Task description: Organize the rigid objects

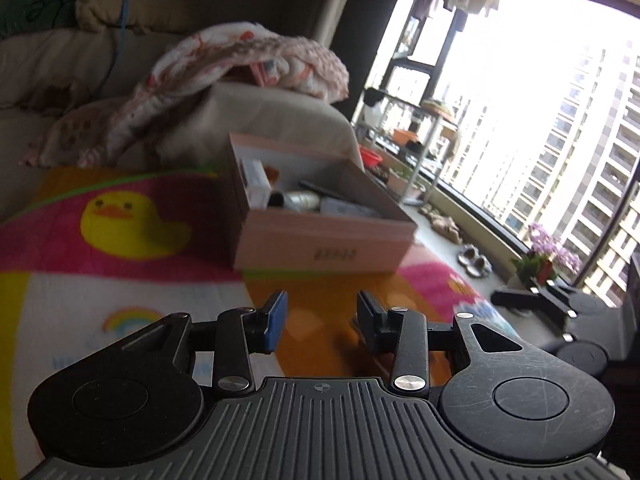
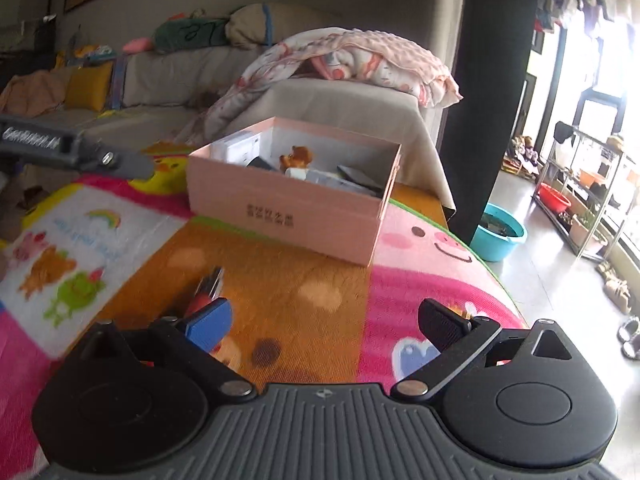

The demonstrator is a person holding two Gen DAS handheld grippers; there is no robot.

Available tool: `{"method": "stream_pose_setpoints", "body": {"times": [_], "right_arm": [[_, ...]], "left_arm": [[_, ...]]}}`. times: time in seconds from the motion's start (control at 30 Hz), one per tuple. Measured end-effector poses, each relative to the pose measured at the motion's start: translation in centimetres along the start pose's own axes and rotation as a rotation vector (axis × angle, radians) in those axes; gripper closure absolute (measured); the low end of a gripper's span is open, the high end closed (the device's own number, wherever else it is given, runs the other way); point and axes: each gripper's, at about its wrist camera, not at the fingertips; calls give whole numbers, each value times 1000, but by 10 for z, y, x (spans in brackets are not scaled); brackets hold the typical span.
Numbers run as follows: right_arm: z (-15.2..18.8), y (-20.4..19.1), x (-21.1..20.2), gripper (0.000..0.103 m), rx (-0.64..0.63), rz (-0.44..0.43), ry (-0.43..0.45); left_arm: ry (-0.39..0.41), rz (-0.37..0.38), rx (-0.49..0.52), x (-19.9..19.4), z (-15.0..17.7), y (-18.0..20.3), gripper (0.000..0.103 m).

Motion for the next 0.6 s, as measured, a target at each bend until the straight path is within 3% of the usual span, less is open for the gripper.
{"method": "stream_pose_setpoints", "body": {"times": [0.1,0.17,0.33,0.43,0.57,0.6], "right_arm": [[5,-5,-1,3,-4,-15,-16],[6,-6,2,3,0,7,-21],[11,0,13,3,81,36,-56],[14,3,15,3,108,44,-66],[17,7,15,3,135,44,-71],[17,7,15,3,137,43,-73]], "left_arm": [[-119,71,66,-5,15,14,61],[-150,83,132,-10,22,27,61],[-213,73,252,-1,36,53,61],[-248,74,270,5,46,61,61],[-254,18,302,10,52,63,61],[-256,16,298,10,51,61,66]]}}
Point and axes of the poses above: each gripper's, at about its wrist camera, not at the fingertips, and x roughly the way its jaws point, y to its right, z to its underside, and after that the axes turned 2 degrees about -x, right-handed
